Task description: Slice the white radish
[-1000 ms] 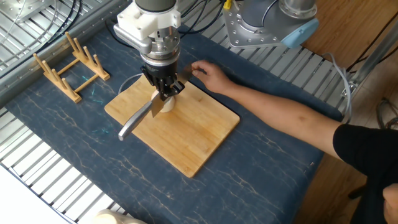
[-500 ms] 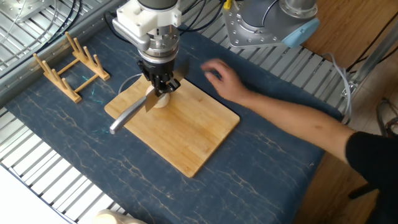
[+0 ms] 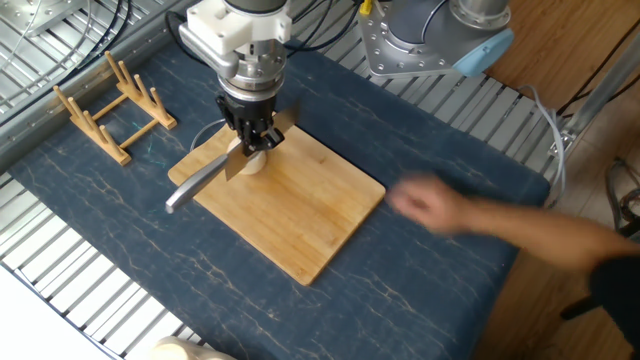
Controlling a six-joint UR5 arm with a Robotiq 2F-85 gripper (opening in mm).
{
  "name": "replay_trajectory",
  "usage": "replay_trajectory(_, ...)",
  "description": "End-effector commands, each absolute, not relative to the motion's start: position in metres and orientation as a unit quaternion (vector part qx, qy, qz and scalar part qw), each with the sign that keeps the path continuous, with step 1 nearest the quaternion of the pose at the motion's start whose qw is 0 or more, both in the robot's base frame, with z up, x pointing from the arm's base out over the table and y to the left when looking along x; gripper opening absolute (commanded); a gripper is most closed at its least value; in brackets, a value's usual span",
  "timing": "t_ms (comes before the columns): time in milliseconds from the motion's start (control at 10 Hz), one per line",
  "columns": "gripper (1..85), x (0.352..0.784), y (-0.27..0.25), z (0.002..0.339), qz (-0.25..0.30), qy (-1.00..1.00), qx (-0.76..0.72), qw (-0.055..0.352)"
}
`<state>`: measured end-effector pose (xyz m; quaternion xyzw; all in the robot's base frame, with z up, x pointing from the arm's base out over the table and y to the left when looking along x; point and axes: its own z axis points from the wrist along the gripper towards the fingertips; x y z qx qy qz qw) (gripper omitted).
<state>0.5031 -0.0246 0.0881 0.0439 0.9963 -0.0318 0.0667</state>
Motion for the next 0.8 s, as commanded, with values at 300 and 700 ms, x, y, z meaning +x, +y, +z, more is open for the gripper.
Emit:
replay_trajectory(300,1.0,0.5088,-0.0266,0.0793,-0.032,0.995,0.057,0.077)
replay_trajectory(700,1.0,0.5142,-0.0287,0.0765,-0.036,0.994,0.055,0.087)
